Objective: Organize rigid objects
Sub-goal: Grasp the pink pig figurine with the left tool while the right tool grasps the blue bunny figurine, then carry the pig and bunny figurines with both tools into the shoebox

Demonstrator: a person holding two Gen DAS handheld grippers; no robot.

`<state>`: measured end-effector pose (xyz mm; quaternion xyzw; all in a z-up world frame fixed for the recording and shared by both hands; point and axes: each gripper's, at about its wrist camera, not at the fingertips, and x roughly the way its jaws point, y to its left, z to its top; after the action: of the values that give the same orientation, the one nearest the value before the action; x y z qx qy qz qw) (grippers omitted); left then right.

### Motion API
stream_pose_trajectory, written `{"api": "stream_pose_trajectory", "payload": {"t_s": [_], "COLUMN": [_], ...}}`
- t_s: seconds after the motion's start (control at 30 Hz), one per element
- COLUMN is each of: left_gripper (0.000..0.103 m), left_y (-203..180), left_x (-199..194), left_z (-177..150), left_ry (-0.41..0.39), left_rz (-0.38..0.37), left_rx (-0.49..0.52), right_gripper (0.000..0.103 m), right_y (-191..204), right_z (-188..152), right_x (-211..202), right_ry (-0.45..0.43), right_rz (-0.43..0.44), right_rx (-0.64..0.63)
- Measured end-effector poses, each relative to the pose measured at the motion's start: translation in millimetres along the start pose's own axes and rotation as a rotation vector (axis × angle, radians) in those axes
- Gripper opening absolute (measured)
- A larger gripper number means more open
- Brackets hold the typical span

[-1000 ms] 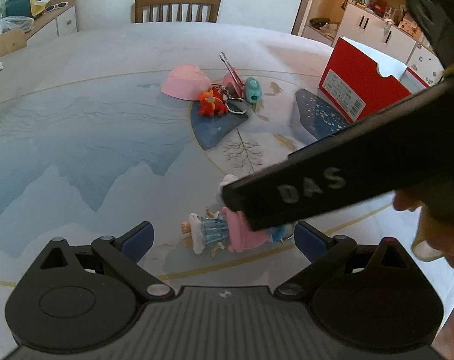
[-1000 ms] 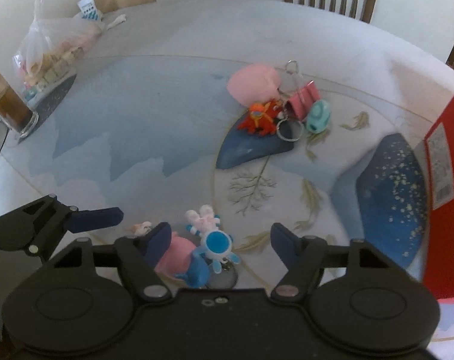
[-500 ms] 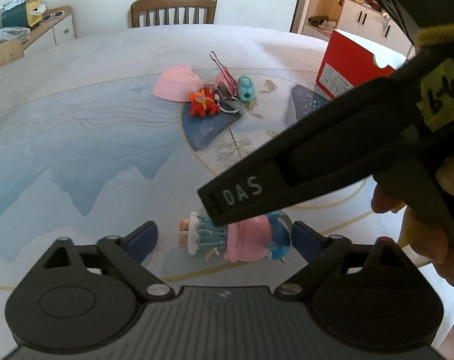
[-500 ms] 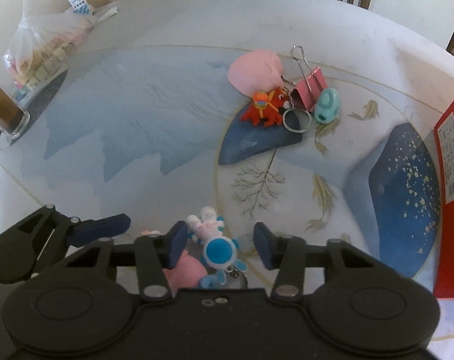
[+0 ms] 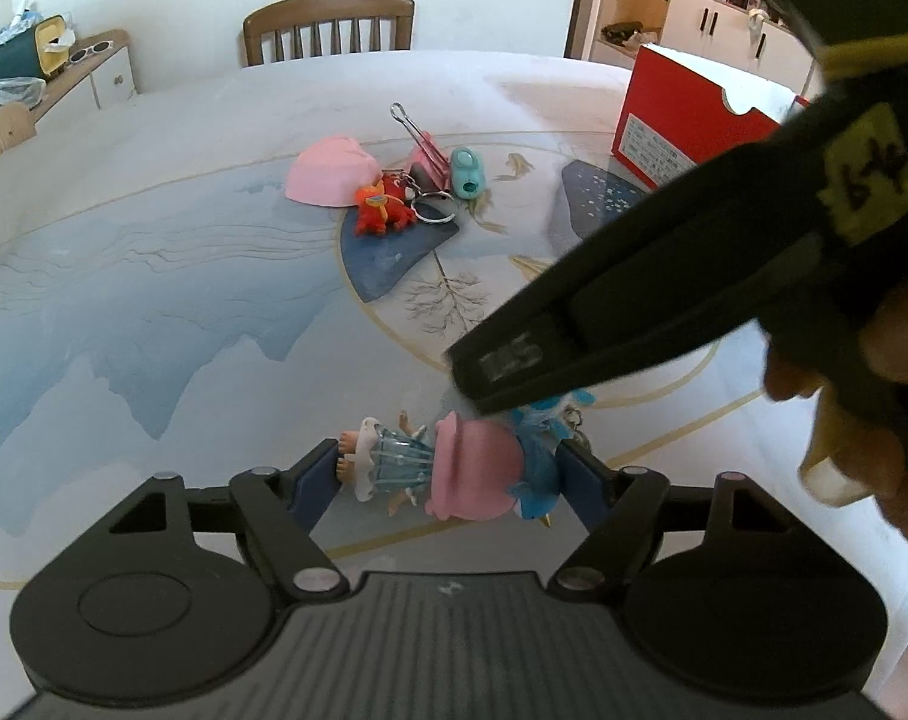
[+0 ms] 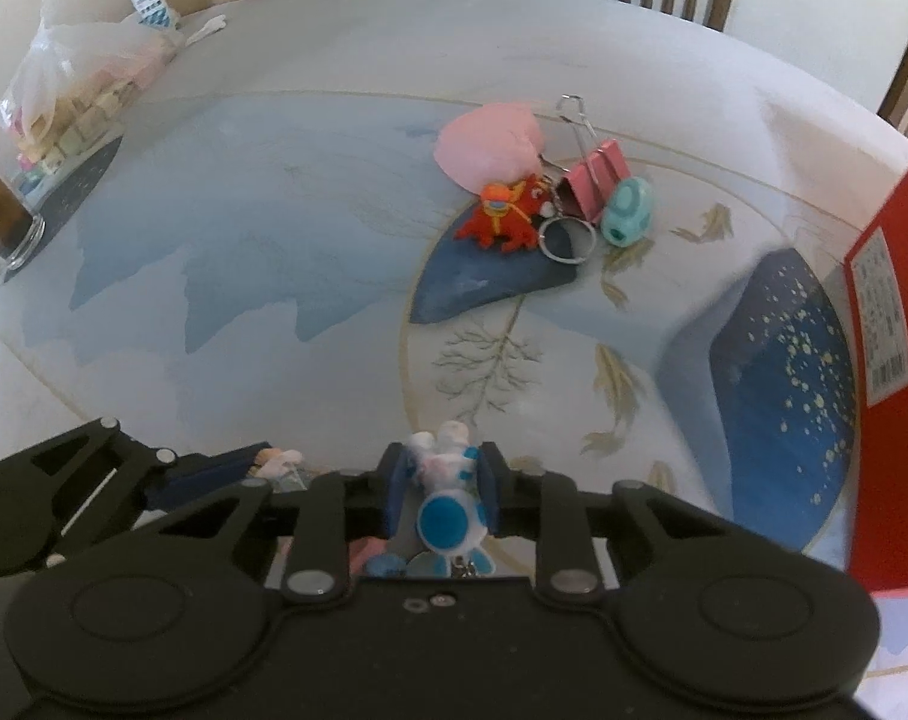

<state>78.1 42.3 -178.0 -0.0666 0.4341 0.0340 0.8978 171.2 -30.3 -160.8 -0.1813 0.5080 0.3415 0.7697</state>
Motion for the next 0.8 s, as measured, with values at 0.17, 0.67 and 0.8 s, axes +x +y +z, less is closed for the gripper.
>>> {"api": "stream_pose_trajectory", "payload": {"t_s": [0.17,0.67,0.8], "left_gripper": [0.077,0.077,0.077], "left_y": [1,-27,-43], "left_x": [0,-22,-30], "left_z": [6,56,80], "left_ry": [0.013,-0.055,-0.080], "left_rz": [-0.005,-0.041,-0.053], "left_rx": [-0.005,0.028,0.033], "right_gripper": [0.022,0.021,0.021], "right_y": [-26,-101,-121], "right_z": [-8,-29,-30], "right_x": [-18,-102,-124], "right_ry": [-0.029,-0.192,-0.224], "right_rz": [0.003,0.041,0.049], "right_rx": [0.069,0.264,0.282]}}
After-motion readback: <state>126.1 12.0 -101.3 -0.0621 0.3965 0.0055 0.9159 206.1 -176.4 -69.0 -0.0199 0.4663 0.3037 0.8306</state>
